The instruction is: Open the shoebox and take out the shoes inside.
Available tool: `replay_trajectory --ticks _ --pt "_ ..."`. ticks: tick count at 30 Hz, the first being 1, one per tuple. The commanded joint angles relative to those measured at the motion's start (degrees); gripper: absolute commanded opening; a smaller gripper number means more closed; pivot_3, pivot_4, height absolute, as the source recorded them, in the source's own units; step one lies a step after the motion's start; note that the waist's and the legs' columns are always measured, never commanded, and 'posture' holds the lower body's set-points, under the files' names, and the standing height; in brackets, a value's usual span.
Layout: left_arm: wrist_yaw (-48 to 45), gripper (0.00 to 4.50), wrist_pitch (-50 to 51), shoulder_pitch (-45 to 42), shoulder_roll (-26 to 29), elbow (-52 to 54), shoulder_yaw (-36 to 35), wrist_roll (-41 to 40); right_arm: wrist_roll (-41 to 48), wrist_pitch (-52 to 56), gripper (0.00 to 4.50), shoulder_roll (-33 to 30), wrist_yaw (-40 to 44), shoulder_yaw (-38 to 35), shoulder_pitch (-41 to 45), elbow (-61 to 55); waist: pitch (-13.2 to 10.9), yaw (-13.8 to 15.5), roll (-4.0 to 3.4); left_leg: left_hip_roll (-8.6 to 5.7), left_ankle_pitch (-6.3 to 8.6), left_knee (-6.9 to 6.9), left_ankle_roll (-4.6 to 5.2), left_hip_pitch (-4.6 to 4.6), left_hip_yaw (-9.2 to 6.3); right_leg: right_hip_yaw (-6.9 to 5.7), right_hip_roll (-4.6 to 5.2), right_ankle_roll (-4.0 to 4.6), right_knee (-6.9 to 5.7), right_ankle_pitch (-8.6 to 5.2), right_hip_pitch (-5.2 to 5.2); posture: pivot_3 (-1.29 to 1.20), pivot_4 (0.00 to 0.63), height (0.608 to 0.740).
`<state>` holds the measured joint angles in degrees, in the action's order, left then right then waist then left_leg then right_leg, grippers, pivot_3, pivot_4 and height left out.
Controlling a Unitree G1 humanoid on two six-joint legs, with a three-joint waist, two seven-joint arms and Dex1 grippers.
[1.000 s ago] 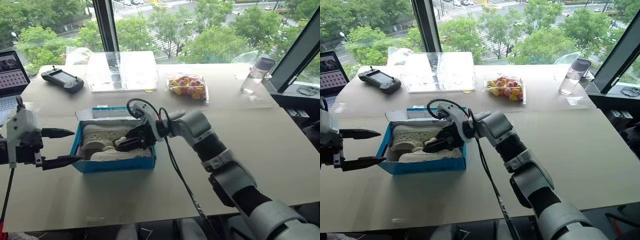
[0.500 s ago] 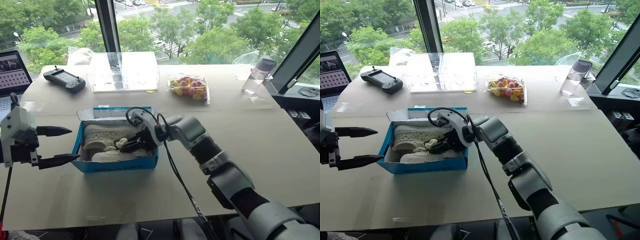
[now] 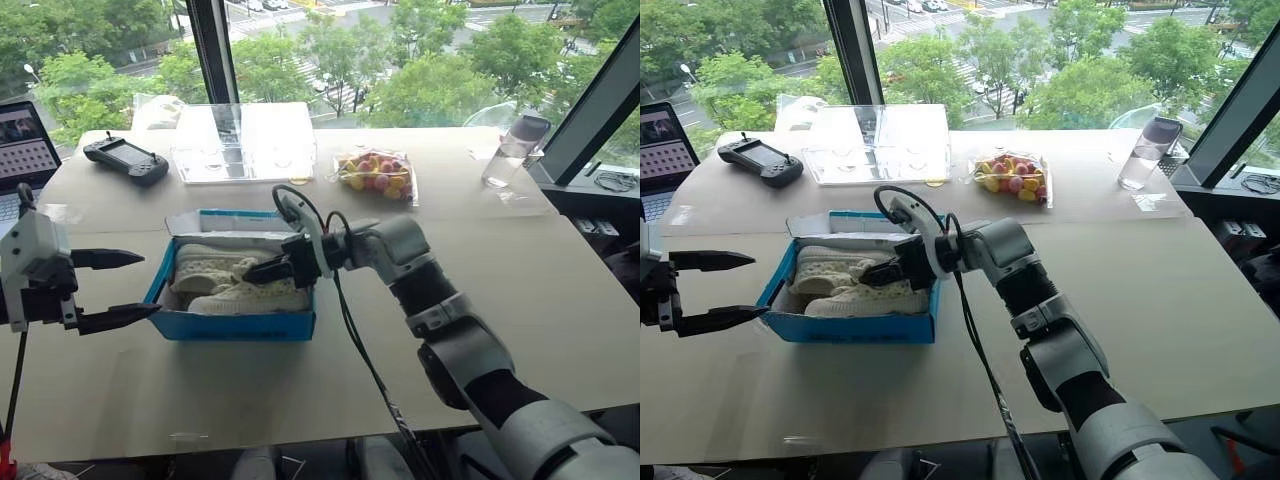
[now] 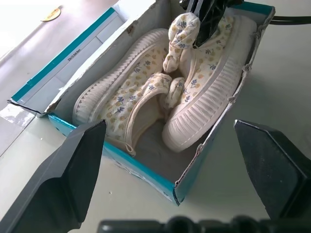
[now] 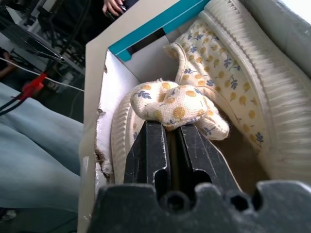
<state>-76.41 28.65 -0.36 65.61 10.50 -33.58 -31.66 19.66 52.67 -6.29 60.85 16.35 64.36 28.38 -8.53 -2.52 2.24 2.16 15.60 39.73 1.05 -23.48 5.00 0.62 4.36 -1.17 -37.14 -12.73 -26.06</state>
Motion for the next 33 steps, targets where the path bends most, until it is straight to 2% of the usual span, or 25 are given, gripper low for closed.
replay_trajectory --ticks 1,2,4,6,10,12,17,18,20,22,24,26,29,31,32,33 --pt "0.2 4.5 -1.4 -0.7 0.2 0.3 -0.3 -0.2 0.8 -2.7 0.03 -1.8 1.9 -2.6 2.9 -1.2 0.0 0.1 0.0 0.0 0.0 0.0 0.0 -0.02 -0.01 -0.01 0.0 0.0 0.0 0.0 -0.01 0.0 0.15 0.74" --pt "0.2 4.5 -1.5 -0.7 0.2 0.2 -0.2 -0.1 -0.3 -5.2 0.03 -2.4 2.4 -1.7 2.5 -1.4 0.0 0.1 0.0 0.01 0.0 0.0 0.0 -0.03 -0.02 -0.02 0.0 0.0 0.0 0.0 -0.01 0.0 0.15 0.74" --pt "0.2 4.5 -1.4 -0.8 0.2 0.2 -0.1 -0.2 4.1 -4.8 0.03 -5.5 11.4 -1.1 0.6 -8.1 0.0 0.1 -0.01 0.0 0.0 0.0 0.0 -0.03 -0.01 -0.02 0.0 0.0 0.01 0.0 -0.01 0.0 0.15 0.74" --pt "0.1 4.5 -2.1 -0.6 0.0 0.2 0.2 0.2 1.9 -8.6 0.03 -7.5 12.8 0.7 0.0 -9.5 0.0 0.2 0.0 0.0 0.02 0.01 0.03 -0.09 -0.05 -0.05 0.01 -0.01 0.04 0.0 -0.02 0.0 0.15 0.74" --pt "0.1 4.5 -2.5 -0.4 0.1 0.0 0.5 0.4 -4.2 -20.2 0.03 -15.4 21.1 7.4 -3.0 -12.3 0.0 0.1 0.0 0.0 0.04 0.01 0.07 -0.08 -0.06 -0.05 0.01 -0.01 0.04 0.0 -0.02 0.0 0.15 0.74" --pt "0.1 4.5 -2.5 -0.6 0.2 -0.1 0.7 0.3 0.0 -15.8 0.03 -15.2 22.9 4.5 -1.5 -11.5 0.0 0.1 0.0 0.0 0.06 0.03 0.1 -0.08 -0.03 -0.03 0.01 -0.01 0.04 0.0 -0.02 0.0 0.15 0.74" --pt "0.6 4.5 -2.5 -1.4 -0.1 -0.1 1.8 0.0 -0.7 -17.4 0.03 -12.7 19.6 1.4 0.7 -5.1 0.0 -0.2 0.0 0.07 0.04 0.02 0.06 0.07 -0.07 0.1 -0.06 0.02 -0.01 0.01 -0.03 0.0 0.15 0.74" --pt "0.7 4.5 -2.6 -1.4 -0.2 0.0 1.9 0.1 -2.9 -20.4 0.03 -11.6 15.7 1.2 0.6 -3.5 0.0 -0.1 0.0 0.07 0.04 0.02 0.06 0.08 -0.06 0.09 -0.06 0.02 0.0 0.01 -0.03 0.0 0.15 0.74" --pt "0.8 4.5 -2.3 -1.3 -0.2 0.4 1.9 -0.1 0.1 -16.3 0.03 -9.9 14.3 -1.9 1.3 -3.0 0.0 0.0 0.0 0.06 0.04 0.02 0.07 0.07 -0.04 0.06 -0.04 0.02 -0.03 0.01 0.0 0.0 0.15 0.74" --pt "0.8 4.5 -2.1 -1.2 -0.1 0.6 1.7 -0.2 -3.1 -20.1 0.03 -9.8 11.4 -1.2 0.9 -2.6 0.0 0.0 -0.01 0.05 0.02 0.03 0.03 -0.03 -0.01 0.05 -0.02 0.02 -0.01 0.01 -0.06 0.0 0.15 0.74" --pt "0.8 4.5 -2.0 -1.1 0.1 0.6 1.6 -0.2 -2.4 -18.7 0.03 -8.9 9.3 -3.3 1.9 -0.4 0.0 0.0 -0.01 0.05 -0.03 0.03 -0.06 -0.08 -0.01 0.0 -0.02 0.01 -0.03 0.01 -0.1 0.0 0.15 0.74" --pt "0.8 4.5 -2.0 -1.4 0.5 0.1 1.4 0.0 -3.9 -18.8 0.03 -9.8 8.5 -2.4 1.3 -1.1 0.0 0.0 -0.01 0.04 -0.04 0.02 -0.06 -0.09 0.02 0.0 -0.02 0.01 -0.01 0.01 -0.1 0.0 0.15 0.74" --pt "0.9 4.5 -2.0 -1.9 0.8 -0.4 1.6 0.1 0.1 -13.5 0.03 -10.9 12.1 -3.4 0.0 -5.7 0.0 0.1 -0.01 0.04 -0.02 0.03 -0.03 -0.09 0.02 0.0 -0.01 0.02 -0.01 0.01 -0.09 0.0 0.15 0.74" --pt "0.8 4.5 -2.1 -2.0 0.8 -0.4 2.0 0.2 -4.8 -18.9 0.03 -10.9 7.4 -1.8 -0.5 -4.2 0.0 0.2 -0.01 0.04 -0.01 0.03 -0.01 -0.1 0.0 -0.02 -0.02 0.02 -0.01 0.01 -0.08 0.0 0.15 0.74" --pt "0.9 4.5 -2.2 -2.1 0.7 -0.3 2.2 0.2 -4.8 -18.1 0.03 -10.6 6.5 -2.2 -0.5 -4.0 0.0 0.1 -0.01 0.04 0.01 0.03 0.01 -0.1 0.0 -0.01 -0.01 0.01 -0.01 0.01 -0.08 0.0 0.15 0.74" --pt "0.9 4.5 -2.1 -2.3 0.7 -0.2 2.4 0.1 -2.7 -16.0 0.03 -11.4 9.2 -2.2 -1.7 -7.0 0.0 0.1 -0.01 0.04 0.0 0.03 0.01 -0.09 0.01 -0.01 -0.01 0.01 -0.02 0.01 -0.08 0.0 0.15 0.74"
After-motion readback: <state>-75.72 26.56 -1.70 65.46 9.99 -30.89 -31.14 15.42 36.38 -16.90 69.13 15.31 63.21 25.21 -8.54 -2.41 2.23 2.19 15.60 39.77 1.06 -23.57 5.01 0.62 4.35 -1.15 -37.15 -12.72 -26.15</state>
